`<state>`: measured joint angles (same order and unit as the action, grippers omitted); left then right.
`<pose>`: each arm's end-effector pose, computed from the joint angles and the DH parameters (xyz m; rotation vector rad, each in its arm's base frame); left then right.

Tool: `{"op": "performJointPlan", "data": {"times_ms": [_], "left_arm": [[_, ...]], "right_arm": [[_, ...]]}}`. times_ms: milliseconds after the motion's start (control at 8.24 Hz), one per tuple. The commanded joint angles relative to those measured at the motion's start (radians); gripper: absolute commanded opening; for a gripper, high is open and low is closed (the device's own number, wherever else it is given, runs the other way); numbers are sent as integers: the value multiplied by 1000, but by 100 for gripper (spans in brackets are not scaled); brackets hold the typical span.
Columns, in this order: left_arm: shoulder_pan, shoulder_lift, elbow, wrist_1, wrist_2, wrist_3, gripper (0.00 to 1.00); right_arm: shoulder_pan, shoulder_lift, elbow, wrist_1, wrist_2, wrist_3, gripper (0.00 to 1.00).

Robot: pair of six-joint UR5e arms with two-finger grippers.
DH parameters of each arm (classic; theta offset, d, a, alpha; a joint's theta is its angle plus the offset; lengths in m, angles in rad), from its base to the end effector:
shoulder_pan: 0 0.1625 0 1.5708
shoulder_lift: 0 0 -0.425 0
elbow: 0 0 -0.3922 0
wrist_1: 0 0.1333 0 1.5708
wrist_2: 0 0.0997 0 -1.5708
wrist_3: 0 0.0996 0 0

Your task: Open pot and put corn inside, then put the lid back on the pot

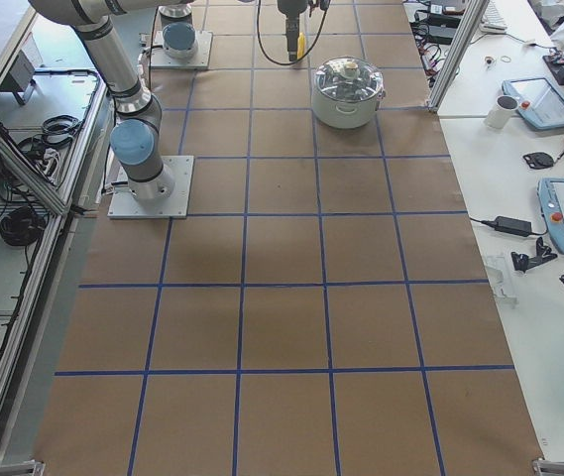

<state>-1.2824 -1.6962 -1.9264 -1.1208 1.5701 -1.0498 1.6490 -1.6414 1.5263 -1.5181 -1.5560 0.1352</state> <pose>0.0136 -0.5148 0.3001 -1.9417 2.4554 0.0455 0.1707 -0.4534 0.5383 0.0882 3.1176 -0.0943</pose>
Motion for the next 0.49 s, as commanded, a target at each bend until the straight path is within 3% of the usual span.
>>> {"op": "performJointPlan", "data": {"times_ms": [0, 364], "left_arm": [[0, -66, -60, 152, -24, -10, 100], [-1, -95, -127, 200, -25, -80, 100]], "right_arm": [[0, 0, 0, -1, 2, 0, 100], [0, 0, 0, -1, 1, 1, 100]]}}
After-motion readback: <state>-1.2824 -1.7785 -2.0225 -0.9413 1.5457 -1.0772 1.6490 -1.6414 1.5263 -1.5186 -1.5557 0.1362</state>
